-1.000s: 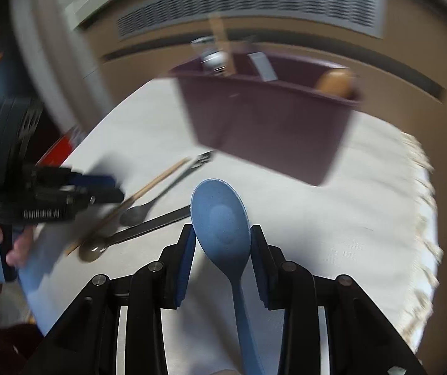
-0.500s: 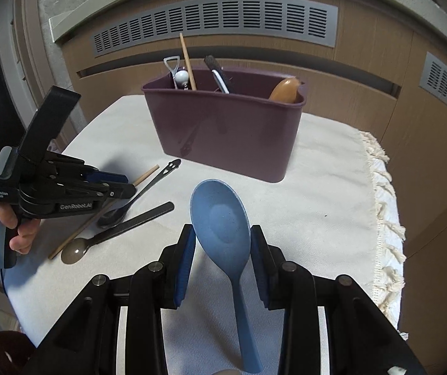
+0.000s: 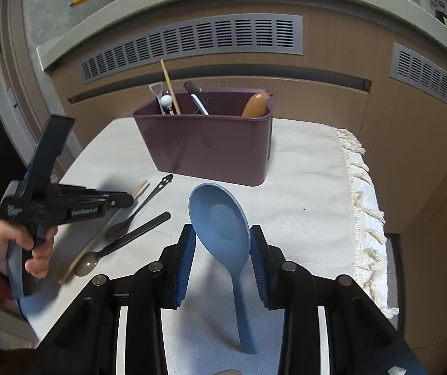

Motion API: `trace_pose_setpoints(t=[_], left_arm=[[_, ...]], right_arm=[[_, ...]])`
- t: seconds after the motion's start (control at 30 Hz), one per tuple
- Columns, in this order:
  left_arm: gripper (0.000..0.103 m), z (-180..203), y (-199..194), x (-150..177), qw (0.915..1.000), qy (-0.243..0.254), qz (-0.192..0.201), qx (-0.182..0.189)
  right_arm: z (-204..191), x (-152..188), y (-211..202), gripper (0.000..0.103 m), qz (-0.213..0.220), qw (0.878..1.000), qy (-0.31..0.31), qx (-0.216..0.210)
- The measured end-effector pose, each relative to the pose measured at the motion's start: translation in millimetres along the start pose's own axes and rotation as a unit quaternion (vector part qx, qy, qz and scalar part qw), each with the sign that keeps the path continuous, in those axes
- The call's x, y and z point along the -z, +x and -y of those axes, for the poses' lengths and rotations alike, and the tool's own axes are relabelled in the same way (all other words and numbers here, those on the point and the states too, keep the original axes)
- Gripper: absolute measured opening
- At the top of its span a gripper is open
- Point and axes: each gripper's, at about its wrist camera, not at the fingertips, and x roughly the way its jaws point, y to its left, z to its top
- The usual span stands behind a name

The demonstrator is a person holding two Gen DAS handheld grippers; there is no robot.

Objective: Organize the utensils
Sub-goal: 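Grasp the wooden chopstick with the left tool while the right tool holds the blue spoon, then lift the blue spoon and chopstick over the purple caddy and release both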

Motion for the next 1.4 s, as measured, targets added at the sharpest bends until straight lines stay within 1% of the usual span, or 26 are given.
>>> trace_pose_setpoints(t=[0.13, 0.3, 0.33, 0.37, 0.4, 0.43, 0.5, 0.6, 0.67, 0.73, 0.77, 0.83, 0.87, 0.9, 0.93, 0.97, 1.0, 1.03, 1.07, 1.1, 1.2, 1.27, 1.4], left_arm=[[0.005, 6.3, -27.6, 3.1, 0.9992, -0.003, 0.036, 0.020], [0.005, 16.4, -64.1, 2.0, 0.9956, -0.003, 0.079, 0.050], [0.005, 18.1, -71.4, 1.2, 0.9945, -0.002, 0.088, 0.056], [0.005, 21.6, -78.8, -2.0, 0.9930, 0.000, 0.100, 0.062], [0.005, 25.3, -86.5, -5.4, 0.9914, 0.003, 0.112, 0.069], [0.005, 27.7, -90.8, -9.4, 0.9903, 0.006, 0.118, 0.073], [0.005, 35.4, -107.2, -17.5, 0.9860, 0.012, 0.146, 0.080], [0.005, 41.1, -124.6, -22.6, 0.9814, 0.014, 0.170, 0.088], [0.005, 40.9, -132.5, -21.8, 0.9799, 0.014, 0.178, 0.088], [0.005, 38.5, -135.1, -21.1, 0.9797, 0.011, 0.181, 0.086], [0.005, 36.3, -135.2, -20.3, 0.9797, 0.007, 0.181, 0.087], [0.005, 32.1, -132.7, -19.9, 0.9799, -0.003, 0.179, 0.088], [0.005, 30.5, -131.9, -19.0, 0.9799, -0.007, 0.178, 0.089], [0.005, 28.5, -130.8, -18.3, 0.9798, -0.011, 0.179, 0.089], [0.005, 27.8, -131.6, -16.1, 0.9797, -0.013, 0.179, 0.088], [0.005, 25.8, -131.0, -15.3, 0.9799, -0.015, 0.179, 0.086], [0.005, 23.5, -130.4, -14.5, 0.9802, -0.018, 0.178, 0.085], [0.005, 21.8, -129.4, -14.0, 0.9803, -0.020, 0.177, 0.085], [0.005, 18.9, -129.6, -12.9, 0.9805, -0.023, 0.176, 0.085], [0.005, 16.6, -130.1, -12.2, 0.9806, -0.025, 0.176, 0.083], [0.005, 8.8, -130.9, -9.8, 0.9807, -0.033, 0.177, 0.076], [0.005, 4.0, -130.3, -8.6, 0.9808, -0.039, 0.176, 0.075], [0.005, -0.9, -129.2, -5.1, 0.9808, -0.042, 0.180, 0.062]], right_arm=[[-0.1, 0.5, -5.6, 0.032, 0.001, 1.000, 0.008, 0.006], [-2.3, -3.3, -14.1, 0.030, 0.009, 1.000, 0.018, 0.003], [-1.8, -4.7, -15.4, 0.027, 0.010, 1.000, 0.021, 0.002], [-1.1, -7.0, -17.3, 0.011, 0.012, 1.000, 0.024, 0.002], [-0.5, -8.6, -18.1, 0.009, 0.013, 1.000, 0.025, 0.001], [1.3, -11.8, -19.6, 0.009, 0.013, 0.999, 0.030, -0.001], [6.5, -19.5, -24.8, 0.009, 0.020, 0.999, 0.041, -0.008], [12.4, -26.9, -34.7, 0.009, 0.035, 0.999, 0.039, -0.013], [17.4, -27.5, -40.6, 0.009, 0.040, 0.999, 0.020, -0.018], [27.0, -24.4, -41.9, 0.009, 0.042, 0.999, 0.008, -0.002], [33.4, -22.6, -40.6, 0.009, 0.040, 0.999, 0.007, 0.007], [47.4, -18.3, -34.9, 0.009, 0.029, 0.999, 0.013, 0.009], [54.2, -15.0, -30.9, 0.010, 0.021, 1.000, 0.020, 0.000], [57.8, -12.5, -27.3, 0.012, 0.012, 1.000, 0.024, -0.013], [59.7, -9.5, -21.4, 0.016, -0.006, 0.999, 0.027, -0.038], [58.6, -6.8, -14.5, 0.022, -0.025, 0.997, 0.026, -0.066], [52.9, -3.1, -3.7, 0.026, -0.050, 0.993, 0.016, -0.107], [46.4, -0.2, 3.3, 0.037, -0.063, 0.990, 0.004, -0.130], [36.8, 3.7, 10.6, 0.040, -0.076, 0.986, -0.017, -0.147], [26.1, 7.3, 17.6, 0.040, -0.086, 0.984, -0.042, -0.151], [-9.6, 13.4, 37.0, 0.040, -0.100, 0.977, -0.128, -0.137], [-28.0, 10.9, 48.2, 0.040, -0.103, 0.972, -0.159, -0.141], [-55.0, -7.0, 69.7, 0.040, -0.107, 0.965, -0.190, -0.144]])
